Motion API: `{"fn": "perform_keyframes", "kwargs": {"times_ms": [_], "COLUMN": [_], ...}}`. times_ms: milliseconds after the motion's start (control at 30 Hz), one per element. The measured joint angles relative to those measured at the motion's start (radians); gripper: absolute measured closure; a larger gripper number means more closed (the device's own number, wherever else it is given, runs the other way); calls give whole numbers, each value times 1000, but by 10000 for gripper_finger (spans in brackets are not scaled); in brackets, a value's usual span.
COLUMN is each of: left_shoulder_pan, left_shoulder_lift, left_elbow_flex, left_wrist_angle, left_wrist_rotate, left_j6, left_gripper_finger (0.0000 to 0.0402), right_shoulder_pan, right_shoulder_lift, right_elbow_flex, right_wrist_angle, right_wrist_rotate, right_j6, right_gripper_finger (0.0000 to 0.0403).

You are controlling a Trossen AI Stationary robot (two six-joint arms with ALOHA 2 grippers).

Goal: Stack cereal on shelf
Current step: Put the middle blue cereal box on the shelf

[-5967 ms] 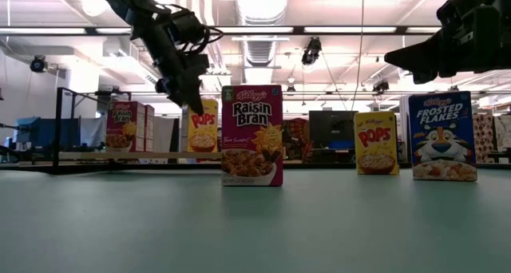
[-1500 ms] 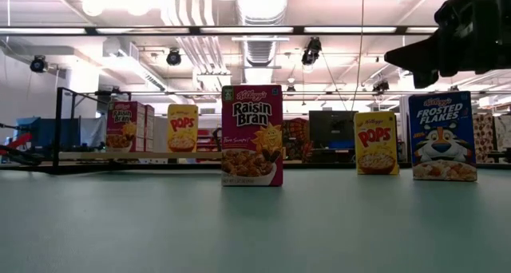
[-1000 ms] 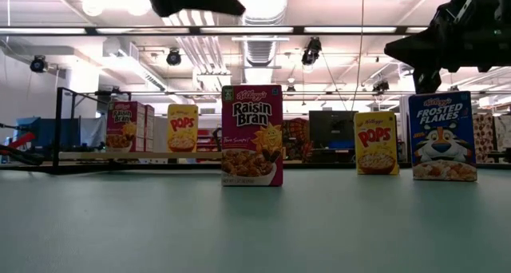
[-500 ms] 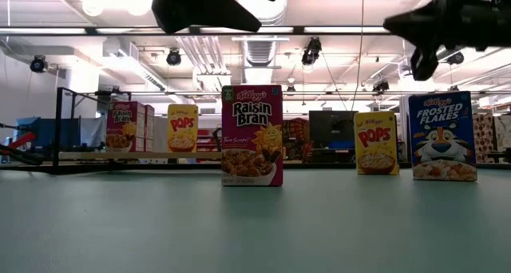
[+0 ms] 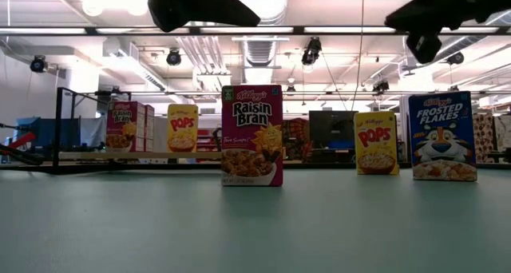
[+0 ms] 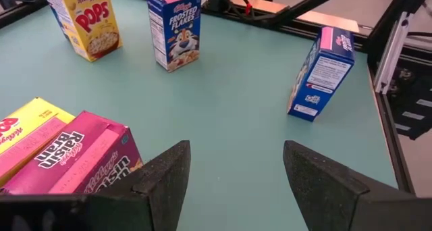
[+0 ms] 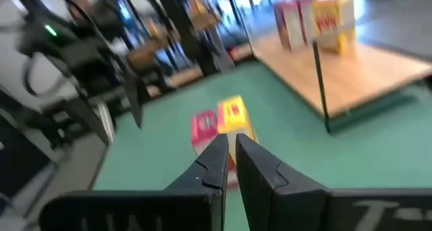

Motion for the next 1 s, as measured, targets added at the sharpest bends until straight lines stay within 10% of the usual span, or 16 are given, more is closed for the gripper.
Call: {"fn": "perform_keyframes", "kwargs": {"times_ms": [467,1000], "left_shoulder_pan": [0,0], "left_shoulder_lift": [5,5], "left_elbow_flex": [0,0], "left_wrist_angle": [14,10], "left_wrist_rotate": [-3,-3], "left_j6": [-1,3], "left_gripper_finger": [180,180], "right_shoulder_pan": [0,0], "right_shoulder_lift": [166,392], "right_elbow_flex": [286,400], "right_wrist_angle": [-681,-838], "right_wrist_rotate": [20,8], "right_j6": [276,274], "right_gripper_finger": [365,229]}}
